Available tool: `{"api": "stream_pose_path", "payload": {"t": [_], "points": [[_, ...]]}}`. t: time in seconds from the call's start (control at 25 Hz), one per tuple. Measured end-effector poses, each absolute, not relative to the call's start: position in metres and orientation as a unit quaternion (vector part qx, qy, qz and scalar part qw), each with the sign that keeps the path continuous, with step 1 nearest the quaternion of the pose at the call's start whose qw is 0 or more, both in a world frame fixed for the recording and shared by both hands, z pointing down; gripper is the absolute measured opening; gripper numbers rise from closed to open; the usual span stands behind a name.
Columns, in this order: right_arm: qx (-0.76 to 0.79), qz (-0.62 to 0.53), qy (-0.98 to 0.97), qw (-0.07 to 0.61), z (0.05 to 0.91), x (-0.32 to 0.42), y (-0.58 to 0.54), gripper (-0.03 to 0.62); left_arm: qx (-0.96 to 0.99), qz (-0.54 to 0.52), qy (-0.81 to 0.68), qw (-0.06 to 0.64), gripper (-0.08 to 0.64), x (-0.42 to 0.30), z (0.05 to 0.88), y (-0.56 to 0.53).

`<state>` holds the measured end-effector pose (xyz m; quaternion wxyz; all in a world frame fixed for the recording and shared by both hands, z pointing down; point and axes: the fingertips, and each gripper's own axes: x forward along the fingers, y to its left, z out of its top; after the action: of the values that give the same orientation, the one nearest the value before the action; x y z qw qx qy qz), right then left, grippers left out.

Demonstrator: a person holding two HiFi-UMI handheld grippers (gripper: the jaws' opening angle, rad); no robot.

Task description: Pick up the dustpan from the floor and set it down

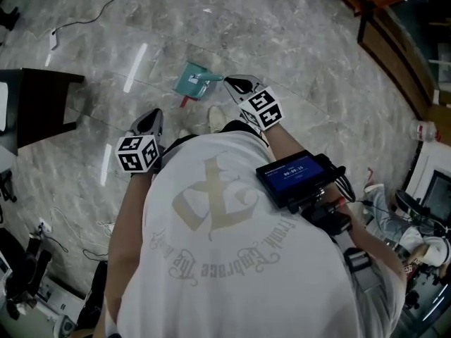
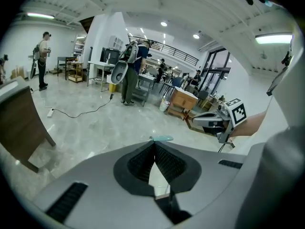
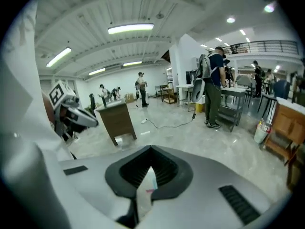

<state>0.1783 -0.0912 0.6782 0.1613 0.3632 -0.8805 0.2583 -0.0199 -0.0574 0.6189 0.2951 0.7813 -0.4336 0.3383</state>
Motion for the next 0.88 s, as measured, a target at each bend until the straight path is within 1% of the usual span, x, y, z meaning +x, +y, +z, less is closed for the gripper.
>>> {"api": "stream_pose_path", "payload": {"t": [0.08,0.16,0.44,0.88], "points": [[0.369,0.277,-0.88,0.116,0.658,0.174,-0.085,0.017,0.788,0.337,-0.424,0.293,0.012,-0.023,0.617,-0.054],[0.376,0.278,-0.878,0.1,0.642,0.169,-0.076,0.017,0.796,0.336,-0.411,0.29,0.012,-0.025,0.614,-0.05],[0.425,0.285,-0.855,0.083,0.615,0.156,-0.031,0.017,0.829,0.329,-0.359,0.273,0.012,-0.03,0.603,-0.034],[0.463,0.324,-0.819,0.093,0.634,0.166,-0.013,0.017,0.834,0.35,-0.322,0.28,0.012,-0.025,0.613,-0.038]]}}
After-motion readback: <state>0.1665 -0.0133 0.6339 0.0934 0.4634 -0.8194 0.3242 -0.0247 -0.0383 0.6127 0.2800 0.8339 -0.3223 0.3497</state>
